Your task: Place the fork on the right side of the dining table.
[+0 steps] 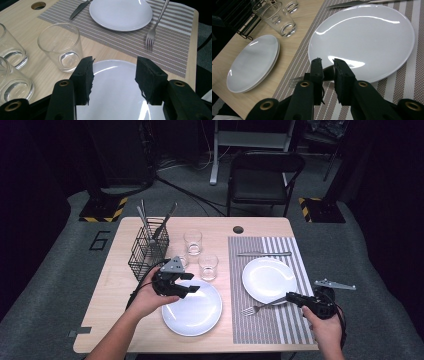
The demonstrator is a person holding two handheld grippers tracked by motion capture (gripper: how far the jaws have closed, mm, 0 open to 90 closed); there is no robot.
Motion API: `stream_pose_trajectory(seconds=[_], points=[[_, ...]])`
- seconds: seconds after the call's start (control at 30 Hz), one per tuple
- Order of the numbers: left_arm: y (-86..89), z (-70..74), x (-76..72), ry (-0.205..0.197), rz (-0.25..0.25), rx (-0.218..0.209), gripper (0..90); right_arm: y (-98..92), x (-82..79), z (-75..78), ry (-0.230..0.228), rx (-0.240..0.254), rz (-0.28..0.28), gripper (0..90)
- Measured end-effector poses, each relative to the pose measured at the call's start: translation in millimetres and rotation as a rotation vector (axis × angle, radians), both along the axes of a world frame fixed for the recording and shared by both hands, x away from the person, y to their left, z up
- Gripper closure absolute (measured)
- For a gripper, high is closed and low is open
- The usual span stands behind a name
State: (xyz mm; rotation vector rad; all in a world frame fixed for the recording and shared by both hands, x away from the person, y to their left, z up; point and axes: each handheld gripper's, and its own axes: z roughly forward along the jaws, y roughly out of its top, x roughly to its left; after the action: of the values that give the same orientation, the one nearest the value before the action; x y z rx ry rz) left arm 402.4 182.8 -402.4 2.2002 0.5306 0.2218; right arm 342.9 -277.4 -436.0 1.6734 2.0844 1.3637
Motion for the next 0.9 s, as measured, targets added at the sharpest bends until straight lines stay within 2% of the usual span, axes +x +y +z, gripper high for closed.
stream_pose_trajectory(seconds=[0.23,0.9], points=[[-0.1,-0.1,-0.1,0.003,0.002,0.005,48.1,-6.1,1.5,-6.9,0.024,0.019,-0.019,76.7],[-1.2,-1.3,-0.5,0.003,0.005,0.013,48.1,-16.1,-2.6,-21.3,0.055,0.058,-0.060,74.9]])
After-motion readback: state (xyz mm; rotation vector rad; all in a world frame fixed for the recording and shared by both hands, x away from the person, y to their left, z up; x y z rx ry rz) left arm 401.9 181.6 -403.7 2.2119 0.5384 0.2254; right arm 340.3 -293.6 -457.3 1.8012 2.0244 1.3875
